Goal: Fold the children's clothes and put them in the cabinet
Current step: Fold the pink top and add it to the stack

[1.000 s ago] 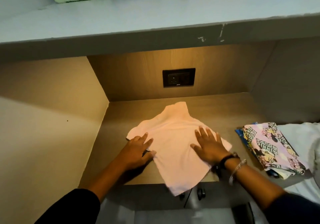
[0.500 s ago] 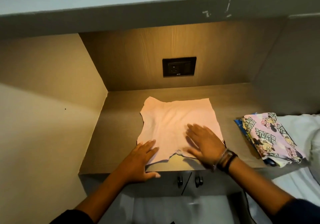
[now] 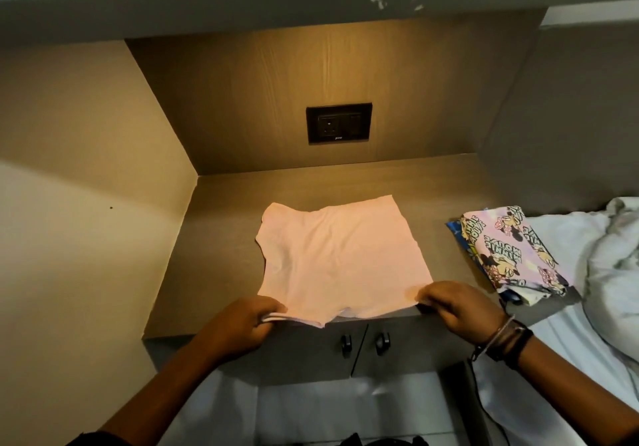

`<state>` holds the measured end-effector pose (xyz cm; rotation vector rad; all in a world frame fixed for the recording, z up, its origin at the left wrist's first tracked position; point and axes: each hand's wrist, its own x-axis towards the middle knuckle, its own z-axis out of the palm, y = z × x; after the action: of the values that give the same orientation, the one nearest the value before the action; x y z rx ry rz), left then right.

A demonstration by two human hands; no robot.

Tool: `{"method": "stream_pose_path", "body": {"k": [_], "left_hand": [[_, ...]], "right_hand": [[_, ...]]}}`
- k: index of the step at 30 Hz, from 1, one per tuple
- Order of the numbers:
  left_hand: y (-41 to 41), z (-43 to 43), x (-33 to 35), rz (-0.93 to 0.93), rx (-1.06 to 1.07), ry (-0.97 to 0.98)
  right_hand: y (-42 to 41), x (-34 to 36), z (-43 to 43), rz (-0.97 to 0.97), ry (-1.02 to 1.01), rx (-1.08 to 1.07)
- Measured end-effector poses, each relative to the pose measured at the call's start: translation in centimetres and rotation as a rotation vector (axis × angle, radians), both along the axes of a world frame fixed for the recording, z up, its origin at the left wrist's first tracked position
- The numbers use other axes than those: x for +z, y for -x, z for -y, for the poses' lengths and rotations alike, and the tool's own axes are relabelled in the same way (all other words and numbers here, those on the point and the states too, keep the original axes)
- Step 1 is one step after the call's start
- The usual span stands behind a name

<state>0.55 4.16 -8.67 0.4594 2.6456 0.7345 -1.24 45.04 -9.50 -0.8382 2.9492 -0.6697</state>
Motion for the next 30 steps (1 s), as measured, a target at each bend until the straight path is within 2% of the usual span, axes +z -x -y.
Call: {"method": "stream_pose_path", "body": {"k": [5,8,11,13,19,22,24,27,28,30], "left_hand": [[1.8,1.6,2.4,0.171,0.216,-0.259],[3.2,2.7,3.6,0.244,0.337,-0.447],[5.3,3.3,3.9,0.273,0.485,-0.532],[7.1,3.2,3.6,0.282,0.620,-0.562],[12.0,2.5,1.7,0.127,0.785,-0.465],[12.9,1.7,0.4,0.006,0.779,-0.169],[12.2,1.3,-0.7,-0.134,0.746,0.083],[10.6,0.9,-2.3,-0.405,0.518,0.212],[10.2,1.0,-2.7,-0.429,0.383,0.250],[9.4,1.3,-3.5,-0.370,0.129,0.350]], "right_hand": [[2.4,3.5,0.2,0.206,0.173,-0.012],[4.9,5.4,1.0,0.258,0.256,-0.021],[8.8,5.7,2.4,0.300,0.249,-0.073],[12.0,5.1,3.8,0.308,0.169,-0.097],[18.9,2.8,7.6,0.263,-0.082,-0.208],[18.8,1.7,8.3,0.094,-0.289,-0.340],[17.1,1.0,8.9,-0.032,-0.280,-0.403],[13.0,-0.7,10.4,-0.159,-0.222,-0.322],[11.7,-1.4,10.8,-0.124,-0.237,-0.282],[9.8,-2.8,11.1,0.063,-0.320,-0.241]]}}
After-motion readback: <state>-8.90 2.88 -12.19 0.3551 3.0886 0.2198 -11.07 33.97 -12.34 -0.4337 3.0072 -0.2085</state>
